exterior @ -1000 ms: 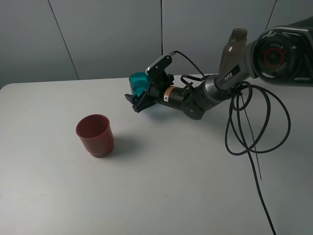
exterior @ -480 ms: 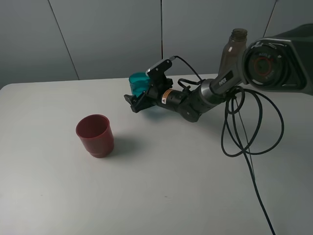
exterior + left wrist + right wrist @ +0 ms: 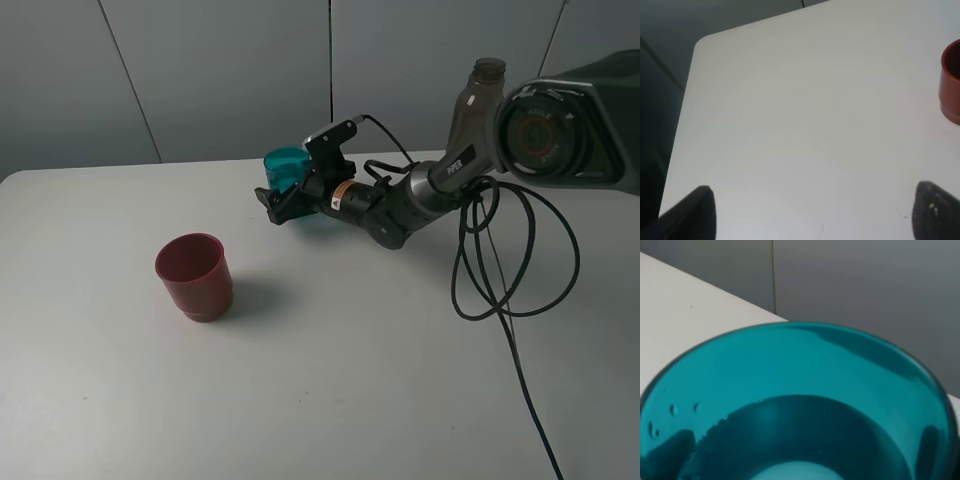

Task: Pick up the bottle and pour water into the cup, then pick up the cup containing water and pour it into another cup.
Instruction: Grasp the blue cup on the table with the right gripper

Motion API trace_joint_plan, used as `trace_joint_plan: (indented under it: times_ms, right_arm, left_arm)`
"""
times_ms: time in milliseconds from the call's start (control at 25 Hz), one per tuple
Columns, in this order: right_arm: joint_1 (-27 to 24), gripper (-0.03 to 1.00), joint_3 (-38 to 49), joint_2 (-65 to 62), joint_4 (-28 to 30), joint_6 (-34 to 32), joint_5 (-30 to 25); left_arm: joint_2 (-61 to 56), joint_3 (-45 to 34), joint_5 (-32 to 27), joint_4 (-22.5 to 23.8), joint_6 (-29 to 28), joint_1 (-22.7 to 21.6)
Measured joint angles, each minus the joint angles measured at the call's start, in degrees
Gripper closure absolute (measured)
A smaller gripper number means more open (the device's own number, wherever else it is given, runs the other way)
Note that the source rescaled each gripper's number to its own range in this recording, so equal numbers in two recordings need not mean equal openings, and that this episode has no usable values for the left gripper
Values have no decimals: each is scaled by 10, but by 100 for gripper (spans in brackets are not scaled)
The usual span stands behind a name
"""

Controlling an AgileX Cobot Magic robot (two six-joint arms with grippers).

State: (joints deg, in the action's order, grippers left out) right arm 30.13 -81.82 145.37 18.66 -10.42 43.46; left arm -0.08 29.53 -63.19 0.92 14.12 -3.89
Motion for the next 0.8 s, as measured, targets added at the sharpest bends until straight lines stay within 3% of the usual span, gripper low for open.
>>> trace_joint_plan:
  times_ms: [800]
  right_arm:
    - [0,-3,-1,1,-2,-12,7]
  left_arm:
    - [0,0,0,0,0,0]
